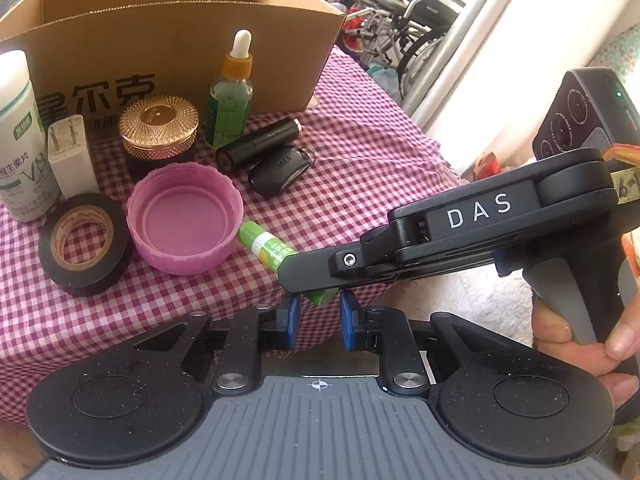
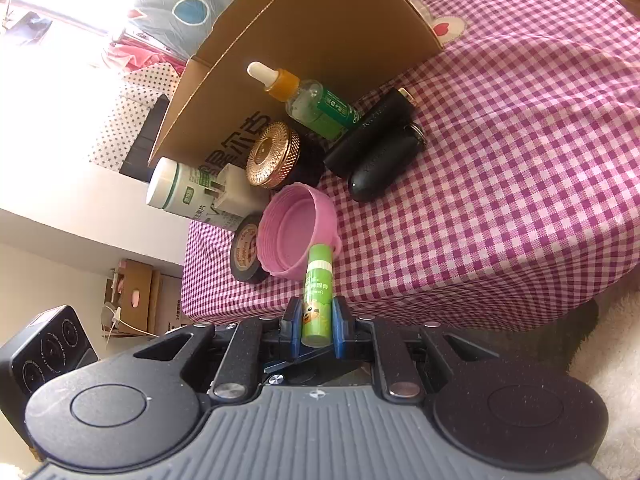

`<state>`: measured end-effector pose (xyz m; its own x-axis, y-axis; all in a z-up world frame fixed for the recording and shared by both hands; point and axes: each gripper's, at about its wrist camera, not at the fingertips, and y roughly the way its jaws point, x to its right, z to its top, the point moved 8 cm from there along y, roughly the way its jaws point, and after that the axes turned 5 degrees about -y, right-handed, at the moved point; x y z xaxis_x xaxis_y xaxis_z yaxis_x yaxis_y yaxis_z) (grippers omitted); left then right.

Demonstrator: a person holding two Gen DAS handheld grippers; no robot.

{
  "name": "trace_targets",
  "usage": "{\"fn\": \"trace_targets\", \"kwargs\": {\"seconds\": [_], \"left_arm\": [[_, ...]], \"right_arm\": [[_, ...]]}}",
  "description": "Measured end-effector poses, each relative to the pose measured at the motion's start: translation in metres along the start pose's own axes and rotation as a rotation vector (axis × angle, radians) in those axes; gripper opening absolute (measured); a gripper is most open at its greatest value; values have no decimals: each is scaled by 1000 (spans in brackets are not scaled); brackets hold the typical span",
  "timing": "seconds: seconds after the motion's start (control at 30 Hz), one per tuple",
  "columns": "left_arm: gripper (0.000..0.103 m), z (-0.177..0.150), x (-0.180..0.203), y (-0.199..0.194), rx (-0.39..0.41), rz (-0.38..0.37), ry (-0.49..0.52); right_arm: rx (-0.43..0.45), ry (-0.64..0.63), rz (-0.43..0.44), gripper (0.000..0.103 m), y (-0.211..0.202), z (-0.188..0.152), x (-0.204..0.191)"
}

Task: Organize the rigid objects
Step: 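Lift the glue stick with the right tool and carry it over the box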

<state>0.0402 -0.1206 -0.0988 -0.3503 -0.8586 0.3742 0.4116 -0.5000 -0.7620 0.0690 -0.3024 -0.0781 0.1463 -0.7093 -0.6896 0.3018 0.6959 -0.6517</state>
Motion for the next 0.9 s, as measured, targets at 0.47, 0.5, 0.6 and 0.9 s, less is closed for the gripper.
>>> {"fn": "trace_targets", "kwargs": {"seconds": [0.47, 0.5, 0.6, 0.9], "left_arm": [[20, 6, 4, -25, 64, -15, 33], [20, 8, 5, -29, 73, -16, 41], [20, 18, 8, -41, 106, -22, 61], [21, 74, 3, -88, 250, 0, 108]], "right_arm": [[70, -26, 3, 16, -6, 7, -22], [80, -31, 5, 16, -9, 8, -25], [114, -55, 19, 16, -18, 15, -39], [208, -204, 60, 16, -35, 66, -103]]}}
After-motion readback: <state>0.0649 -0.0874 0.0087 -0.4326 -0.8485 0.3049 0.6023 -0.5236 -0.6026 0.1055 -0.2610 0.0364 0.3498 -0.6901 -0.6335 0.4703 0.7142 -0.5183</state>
